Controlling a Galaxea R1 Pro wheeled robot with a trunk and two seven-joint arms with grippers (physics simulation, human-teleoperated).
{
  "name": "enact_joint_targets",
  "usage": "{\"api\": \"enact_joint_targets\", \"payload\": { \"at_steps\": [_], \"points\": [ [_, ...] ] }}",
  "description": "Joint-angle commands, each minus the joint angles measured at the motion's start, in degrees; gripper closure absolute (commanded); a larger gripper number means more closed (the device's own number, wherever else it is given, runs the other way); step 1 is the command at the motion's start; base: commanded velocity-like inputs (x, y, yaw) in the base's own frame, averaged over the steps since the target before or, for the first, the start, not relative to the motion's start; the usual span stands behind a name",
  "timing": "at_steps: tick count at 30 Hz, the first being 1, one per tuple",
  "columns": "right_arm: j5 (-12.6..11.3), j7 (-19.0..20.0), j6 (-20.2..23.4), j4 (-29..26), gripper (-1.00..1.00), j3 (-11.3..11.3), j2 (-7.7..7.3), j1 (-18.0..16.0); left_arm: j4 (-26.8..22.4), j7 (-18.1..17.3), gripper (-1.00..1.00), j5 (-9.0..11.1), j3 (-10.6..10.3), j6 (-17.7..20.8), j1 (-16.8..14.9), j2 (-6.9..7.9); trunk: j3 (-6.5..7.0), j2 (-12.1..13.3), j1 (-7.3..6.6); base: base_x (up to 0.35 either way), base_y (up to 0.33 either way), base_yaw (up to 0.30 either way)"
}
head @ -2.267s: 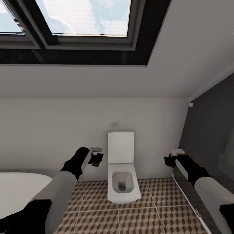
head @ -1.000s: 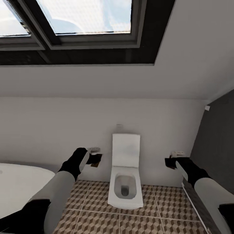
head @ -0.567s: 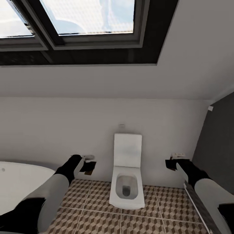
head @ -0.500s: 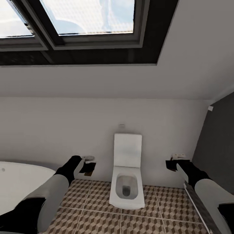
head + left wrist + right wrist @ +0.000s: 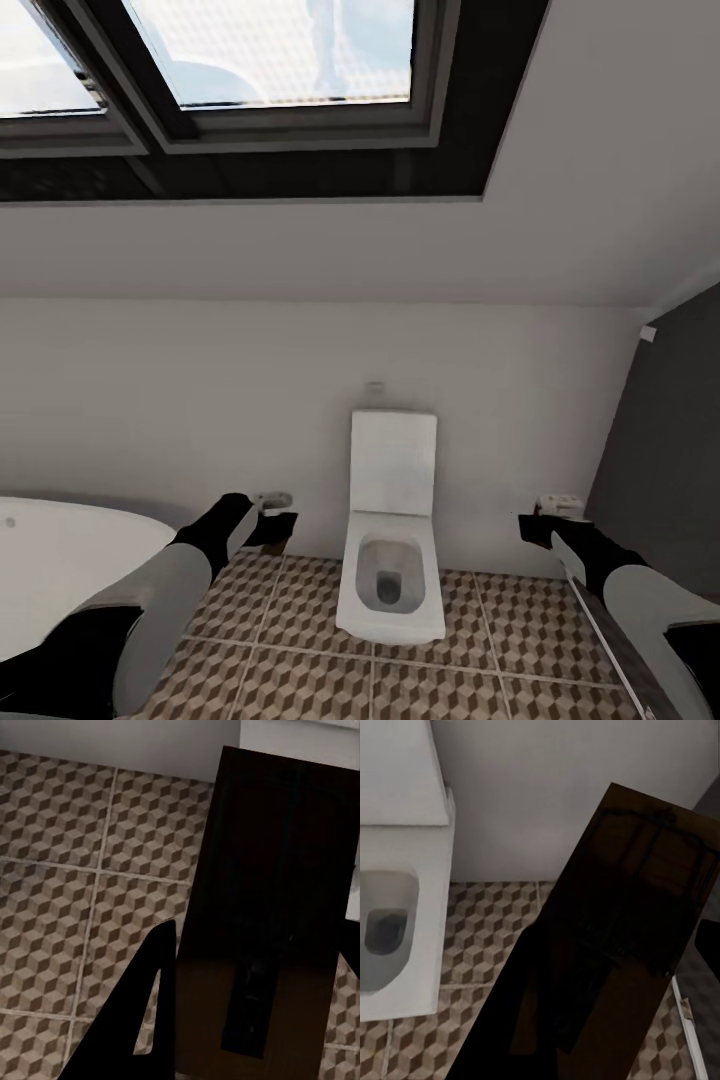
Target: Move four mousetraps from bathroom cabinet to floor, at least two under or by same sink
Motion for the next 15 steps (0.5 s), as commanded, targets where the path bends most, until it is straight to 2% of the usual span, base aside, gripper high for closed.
{"api": "enact_joint_targets", "payload": {
  "at_steps": [1,11,15],
  "points": [
    [-0.55,0.09,-0.18,0.20,1.00,0.47,-0.07,-0.01,0.04,0.30,1.00,0.00,0.27,-0.07,0.00,-0.04,-0.02,-0.04,0.02,0.000,0.000,0.000],
    [-0.80,0.38,-2.25,1.61,1.00,0.47,-0.12,-0.03,1.37,0.24,1.00,-0.45,-0.17,-4.80,0.00,0.06,-0.02,-0.04,0.02,0.000,0.000,0.000],
    [-0.90,0.28,-2.28,1.69,1.00,0.47,0.20,-0.01,3.93,0.29,1.00,-0.52,-0.17,-7.09,0.00,0.36,-0.02,-0.04,0.02,0.000,0.000,0.000]
  ]
}}
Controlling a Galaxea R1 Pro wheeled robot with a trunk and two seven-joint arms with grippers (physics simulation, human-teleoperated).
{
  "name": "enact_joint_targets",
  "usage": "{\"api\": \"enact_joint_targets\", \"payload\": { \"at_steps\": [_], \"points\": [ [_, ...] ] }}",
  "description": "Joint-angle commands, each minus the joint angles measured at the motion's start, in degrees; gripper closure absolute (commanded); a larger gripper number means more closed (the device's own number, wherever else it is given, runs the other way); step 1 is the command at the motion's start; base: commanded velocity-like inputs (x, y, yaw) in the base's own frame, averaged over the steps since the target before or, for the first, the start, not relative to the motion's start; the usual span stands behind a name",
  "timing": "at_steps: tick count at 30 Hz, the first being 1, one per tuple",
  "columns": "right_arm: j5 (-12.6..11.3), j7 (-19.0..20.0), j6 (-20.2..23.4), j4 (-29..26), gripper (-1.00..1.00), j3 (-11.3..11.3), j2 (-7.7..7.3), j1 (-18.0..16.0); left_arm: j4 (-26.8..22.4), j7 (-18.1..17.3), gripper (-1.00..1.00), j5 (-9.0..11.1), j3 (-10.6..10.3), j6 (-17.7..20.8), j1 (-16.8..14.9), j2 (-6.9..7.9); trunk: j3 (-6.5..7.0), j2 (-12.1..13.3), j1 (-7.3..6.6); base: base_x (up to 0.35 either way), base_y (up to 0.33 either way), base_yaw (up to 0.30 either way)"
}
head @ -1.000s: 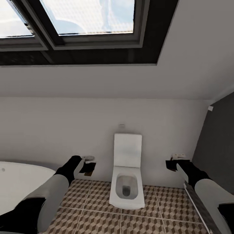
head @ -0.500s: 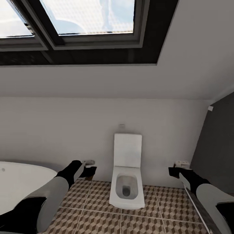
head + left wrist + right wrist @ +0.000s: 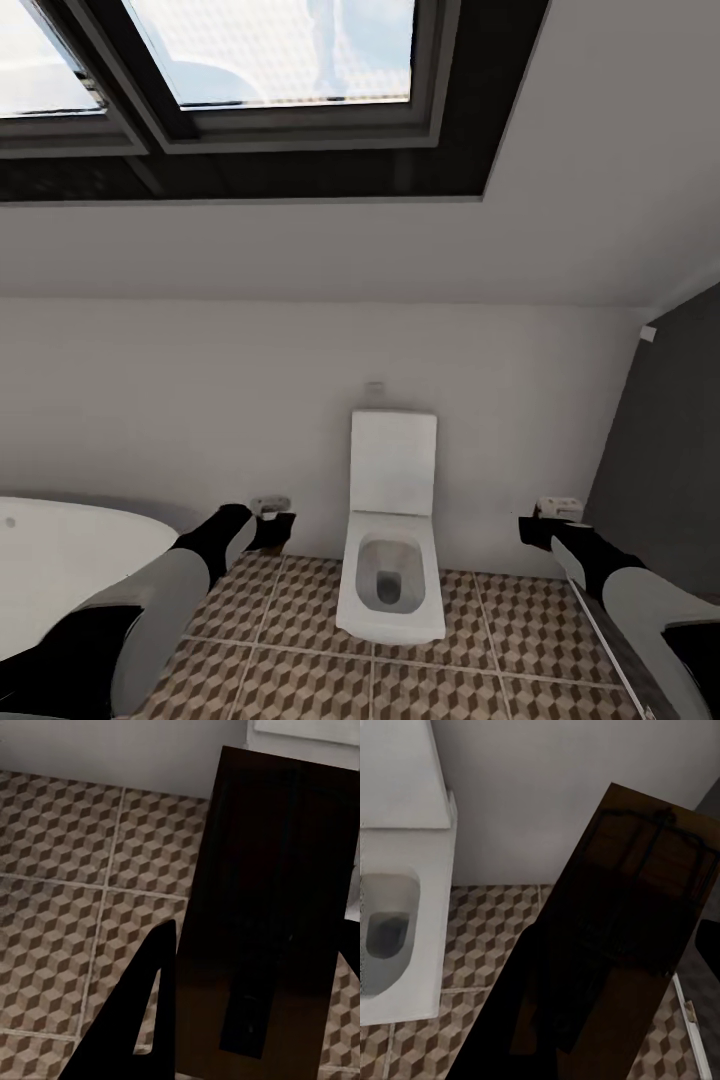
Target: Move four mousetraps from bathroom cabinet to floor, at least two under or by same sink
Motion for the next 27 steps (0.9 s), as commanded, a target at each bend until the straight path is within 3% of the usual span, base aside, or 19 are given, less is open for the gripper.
{"api": "enact_joint_targets", "payload": {
  "at_steps": [1,7,27],
  "points": [
    [-0.53,0.05,0.30,-0.02,1.00,0.47,0.10,-0.01,1.10,0.34,1.00,-0.03,0.28,-0.80,0.01,0.15,-0.02,-0.04,0.02,0.000,0.000,0.000],
    [-0.53,-0.03,0.25,1.83,1.00,0.42,0.36,-0.02,3.70,0.35,1.00,-0.12,0.25,-3.35,0.01,0.39,-0.02,-0.04,0.02,0.000,0.000,0.000],
    [0.39,-0.02,0.44,3.20,1.00,0.63,0.68,0.64,4.49,0.86,1.00,0.01,0.01,-3.96,0.67,0.08,-0.02,-0.04,0.02,0.000,0.000,0.000]
  ]
}}
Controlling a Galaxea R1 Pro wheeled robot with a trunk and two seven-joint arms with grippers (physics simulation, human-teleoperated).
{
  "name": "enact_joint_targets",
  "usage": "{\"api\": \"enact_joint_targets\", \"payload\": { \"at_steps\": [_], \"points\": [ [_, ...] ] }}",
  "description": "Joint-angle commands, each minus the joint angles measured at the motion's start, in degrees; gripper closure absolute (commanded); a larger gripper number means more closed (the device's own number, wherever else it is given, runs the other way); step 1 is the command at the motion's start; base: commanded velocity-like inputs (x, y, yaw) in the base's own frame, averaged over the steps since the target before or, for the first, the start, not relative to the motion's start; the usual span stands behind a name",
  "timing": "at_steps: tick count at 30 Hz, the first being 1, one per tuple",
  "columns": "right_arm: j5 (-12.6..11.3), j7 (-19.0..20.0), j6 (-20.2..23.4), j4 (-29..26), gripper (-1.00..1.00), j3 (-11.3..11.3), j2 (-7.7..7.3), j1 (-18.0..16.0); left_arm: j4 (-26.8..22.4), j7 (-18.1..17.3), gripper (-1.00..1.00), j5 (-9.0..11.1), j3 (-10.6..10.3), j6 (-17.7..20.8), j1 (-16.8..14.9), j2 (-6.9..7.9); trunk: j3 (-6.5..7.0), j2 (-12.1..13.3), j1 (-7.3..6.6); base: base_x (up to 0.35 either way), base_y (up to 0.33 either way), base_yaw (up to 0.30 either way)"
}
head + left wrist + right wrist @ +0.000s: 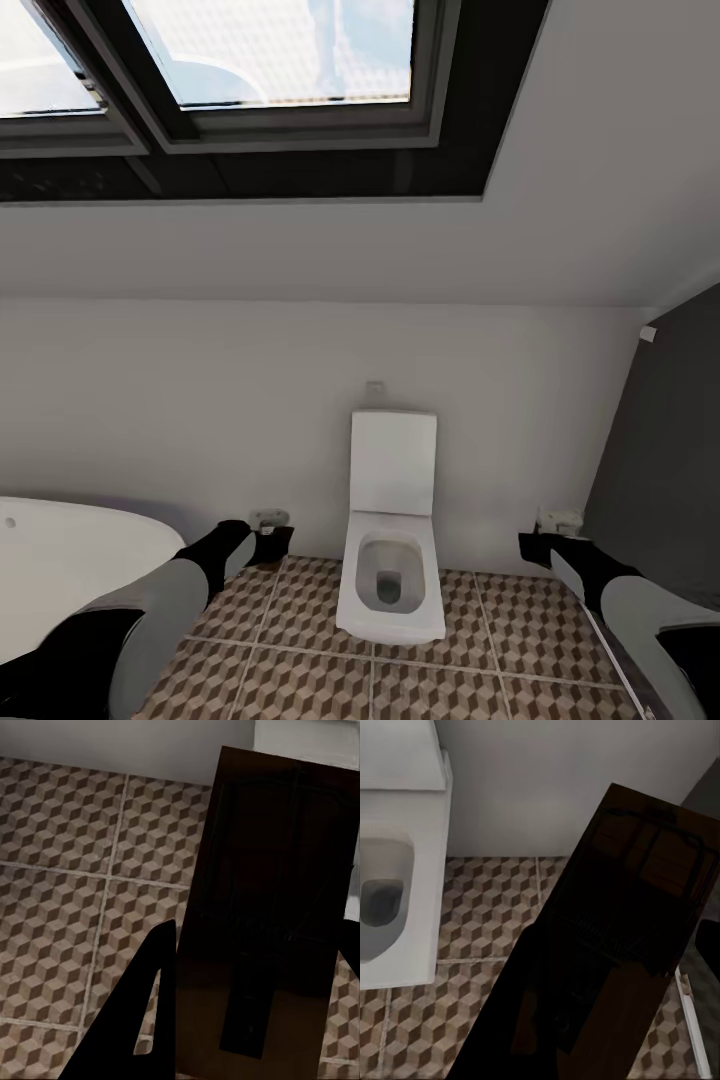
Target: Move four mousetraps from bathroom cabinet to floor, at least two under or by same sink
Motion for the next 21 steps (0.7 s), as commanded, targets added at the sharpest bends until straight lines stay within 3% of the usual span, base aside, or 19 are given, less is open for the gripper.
{"api": "enact_joint_targets", "payload": {
  "at_steps": [1,7,21],
  "points": [
    [-0.21,0.10,0.31,-0.10,1.00,0.49,-0.04,0.34,-0.12,0.40,1.00,0.00,0.25,0.36,0.34,-0.03,-0.02,-0.04,0.02,0.000,0.000,0.000],
    [-0.05,0.01,0.38,-0.09,1.00,0.49,-0.05,1.20,-0.04,0.31,1.00,-0.02,0.25,-0.12,2.30,-0.02,-0.02,-0.04,0.02,0.000,0.000,0.000],
    [3.73,-1.03,0.27,-0.03,1.00,0.41,0.34,4.20,1.21,-0.03,1.00,0.15,0.24,-4.67,6.84,-0.07,-0.02,-0.04,0.02,0.000,0.000,0.000]
  ]
}}
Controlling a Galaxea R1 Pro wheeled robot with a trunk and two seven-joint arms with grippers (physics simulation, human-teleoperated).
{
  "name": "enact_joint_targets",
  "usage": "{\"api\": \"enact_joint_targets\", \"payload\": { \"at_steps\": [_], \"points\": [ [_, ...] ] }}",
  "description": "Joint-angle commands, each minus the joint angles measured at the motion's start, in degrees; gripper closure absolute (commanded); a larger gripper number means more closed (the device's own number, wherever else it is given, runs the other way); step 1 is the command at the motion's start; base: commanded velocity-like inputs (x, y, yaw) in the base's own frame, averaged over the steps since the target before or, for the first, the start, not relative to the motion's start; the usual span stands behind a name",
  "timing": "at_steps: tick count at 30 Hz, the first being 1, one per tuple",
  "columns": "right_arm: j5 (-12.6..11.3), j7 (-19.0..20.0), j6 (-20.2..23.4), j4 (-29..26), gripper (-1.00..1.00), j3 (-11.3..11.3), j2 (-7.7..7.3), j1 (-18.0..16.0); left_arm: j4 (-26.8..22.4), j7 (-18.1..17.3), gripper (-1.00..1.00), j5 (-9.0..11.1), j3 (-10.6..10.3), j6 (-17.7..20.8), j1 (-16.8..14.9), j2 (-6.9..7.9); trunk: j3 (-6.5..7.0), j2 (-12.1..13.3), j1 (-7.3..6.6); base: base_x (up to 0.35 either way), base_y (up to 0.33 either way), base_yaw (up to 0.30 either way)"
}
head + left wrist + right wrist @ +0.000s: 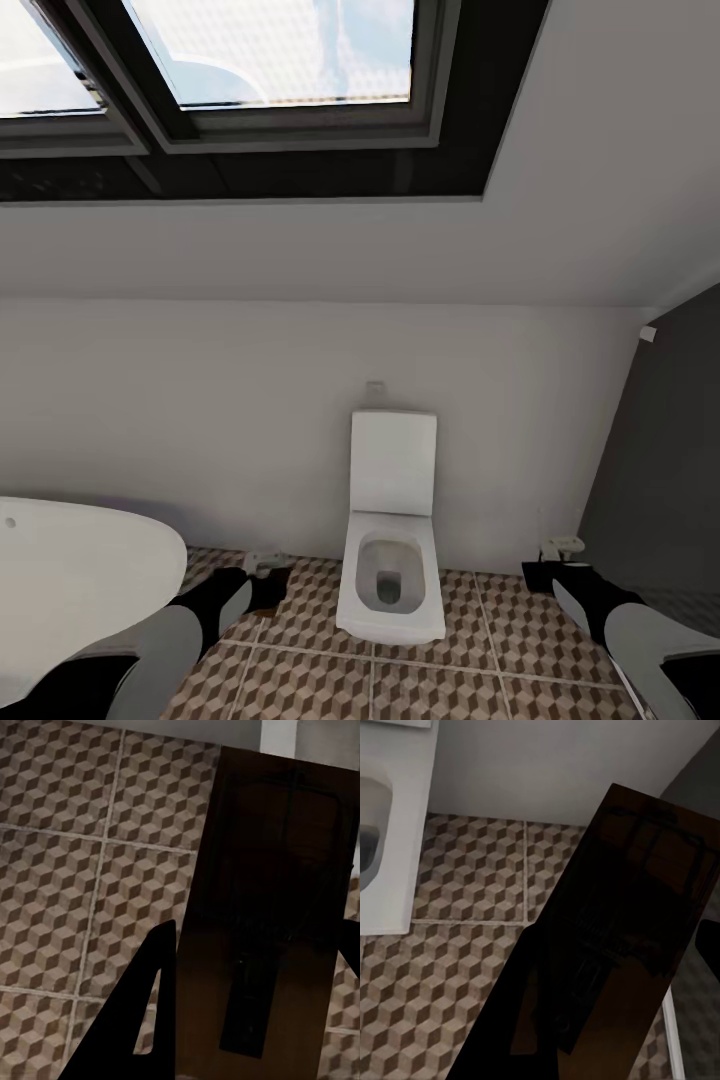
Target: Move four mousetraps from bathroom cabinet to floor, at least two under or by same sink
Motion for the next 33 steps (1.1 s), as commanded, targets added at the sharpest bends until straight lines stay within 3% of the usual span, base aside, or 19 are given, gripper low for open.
{"api": "enact_joint_targets", "payload": {
  "at_steps": [1,10,26,27,33],
  "points": [
    [-0.56,0.01,0.32,-0.12,1.00,0.49,-0.03,0.02,-0.11,0.34,1.00,0.04,0.25,0.02,0.03,-0.03,-0.02,-0.04,0.02,0.000,0.000,0.000],
    [-0.20,-0.38,0.32,-0.10,1.00,0.55,0.05,0.07,0.01,0.61,1.00,-0.14,0.27,-2.91,0.09,-0.03,-0.02,-0.04,0.02,0.000,0.000,0.000],
    [4.84,-5.52,-3.57,3.87,1.00,0.40,2.32,0.08,-0.87,0.68,1.00,-0.36,0.02,-8.13,0.09,0.24,-0.02,-0.04,0.02,0.000,0.000,0.000],
    [5.41,-5.89,-3.97,3.90,1.00,0.40,2.33,0.08,-0.92,0.68,1.00,-0.36,0.02,-12.38,0.09,0.24,-0.02,-0.04,0.02,0.000,0.000,0.000],
    [5.48,-5.96,-4.12,4.04,1.00,0.40,2.45,0.08,-1.08,0.68,1.00,-0.37,-0.06,-14.19,0.09,0.29,-0.02,-0.04,0.02,0.000,0.000,0.000]
  ]
}}
